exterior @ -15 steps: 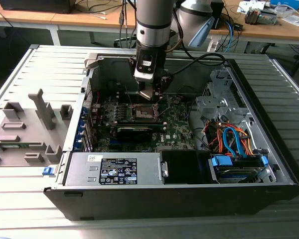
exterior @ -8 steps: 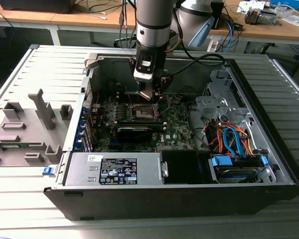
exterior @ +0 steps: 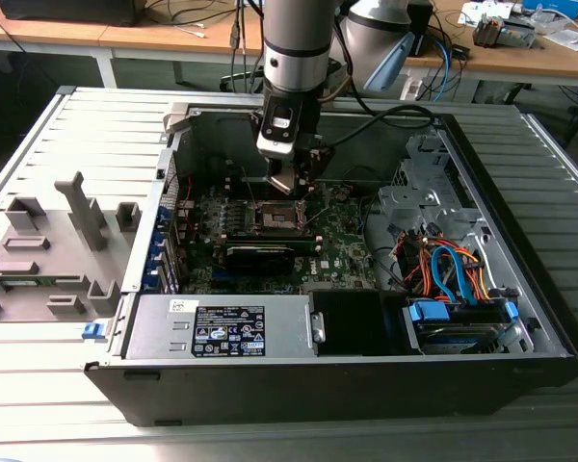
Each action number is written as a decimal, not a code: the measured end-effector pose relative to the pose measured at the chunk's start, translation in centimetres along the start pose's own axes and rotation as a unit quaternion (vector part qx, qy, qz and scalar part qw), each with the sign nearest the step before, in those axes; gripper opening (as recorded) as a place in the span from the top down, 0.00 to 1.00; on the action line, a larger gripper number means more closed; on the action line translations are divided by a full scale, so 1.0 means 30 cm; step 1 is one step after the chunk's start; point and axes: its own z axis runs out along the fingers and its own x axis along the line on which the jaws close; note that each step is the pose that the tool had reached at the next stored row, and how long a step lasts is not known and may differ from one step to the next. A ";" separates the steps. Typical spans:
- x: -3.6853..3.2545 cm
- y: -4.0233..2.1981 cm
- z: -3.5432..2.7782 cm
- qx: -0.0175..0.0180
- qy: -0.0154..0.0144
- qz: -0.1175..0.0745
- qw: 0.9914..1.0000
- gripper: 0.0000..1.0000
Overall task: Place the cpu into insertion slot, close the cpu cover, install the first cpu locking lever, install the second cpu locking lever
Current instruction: 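Place the cpu into insertion slot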
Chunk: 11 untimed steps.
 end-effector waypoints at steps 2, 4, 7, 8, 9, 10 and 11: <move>0.000 0.000 0.000 0.000 0.000 0.002 1.000 0.45; 0.000 0.000 0.001 0.000 0.000 0.004 1.000 0.45; 0.000 0.000 0.001 0.000 0.000 0.008 1.000 0.45; 0.000 0.000 0.001 0.000 0.000 0.009 1.000 0.45; 0.000 0.000 0.002 0.000 0.000 0.010 1.000 0.45; 0.000 0.000 0.002 0.000 0.000 0.011 1.000 0.45; 0.000 0.000 0.002 0.000 0.000 0.012 1.000 0.45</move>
